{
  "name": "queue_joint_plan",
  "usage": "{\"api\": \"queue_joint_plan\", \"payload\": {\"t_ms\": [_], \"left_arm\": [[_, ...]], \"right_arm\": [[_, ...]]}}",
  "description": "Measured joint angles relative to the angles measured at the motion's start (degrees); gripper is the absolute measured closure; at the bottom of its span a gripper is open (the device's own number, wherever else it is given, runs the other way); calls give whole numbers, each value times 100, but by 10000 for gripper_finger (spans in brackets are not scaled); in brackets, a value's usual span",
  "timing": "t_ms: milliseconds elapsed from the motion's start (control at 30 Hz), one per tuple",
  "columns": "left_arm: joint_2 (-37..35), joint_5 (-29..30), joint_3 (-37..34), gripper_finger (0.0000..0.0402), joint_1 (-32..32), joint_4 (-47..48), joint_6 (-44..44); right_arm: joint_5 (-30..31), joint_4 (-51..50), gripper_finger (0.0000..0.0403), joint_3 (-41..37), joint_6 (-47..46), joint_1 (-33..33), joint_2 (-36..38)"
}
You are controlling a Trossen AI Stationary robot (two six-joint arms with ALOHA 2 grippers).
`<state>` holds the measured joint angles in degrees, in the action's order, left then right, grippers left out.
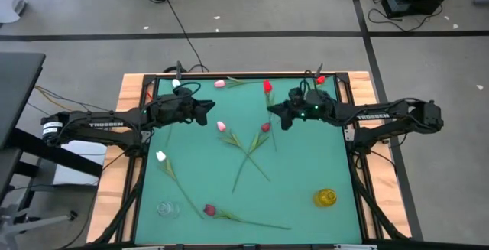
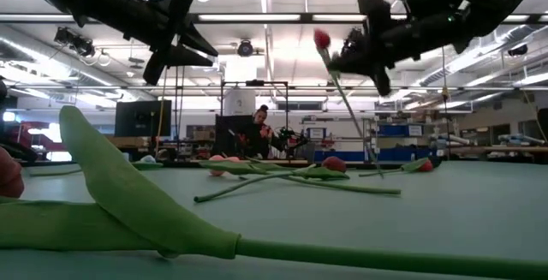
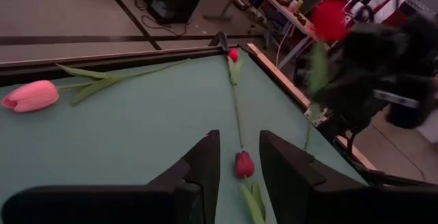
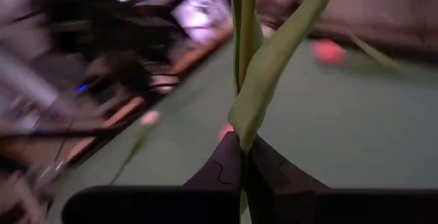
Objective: Sort flowers into vase by color
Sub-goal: Put the bottom red tulip into the white transparent vase
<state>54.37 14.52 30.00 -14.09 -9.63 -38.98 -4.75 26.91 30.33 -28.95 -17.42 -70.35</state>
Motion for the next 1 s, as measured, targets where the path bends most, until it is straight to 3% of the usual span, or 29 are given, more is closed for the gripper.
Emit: {"api": "queue_joint_plan", "payload": {"t_ms": [167,400,767,1000], "left_arm": [[-77,-1,0,292,0,-20,300],[-439,-180,0,292,7,21,744],[-1596,-234,0,292,22,85,1875],[-1609,-1118,0,292,24,10,2110]], "right_arm": [[-565,448,386,609,971,1,-597],[-970,460,384,2095,1234,1,-1710],[-1934,429,383,4538,1265,13,-3277],[-2373,429,383,5762,1441,89,-3962]]}}
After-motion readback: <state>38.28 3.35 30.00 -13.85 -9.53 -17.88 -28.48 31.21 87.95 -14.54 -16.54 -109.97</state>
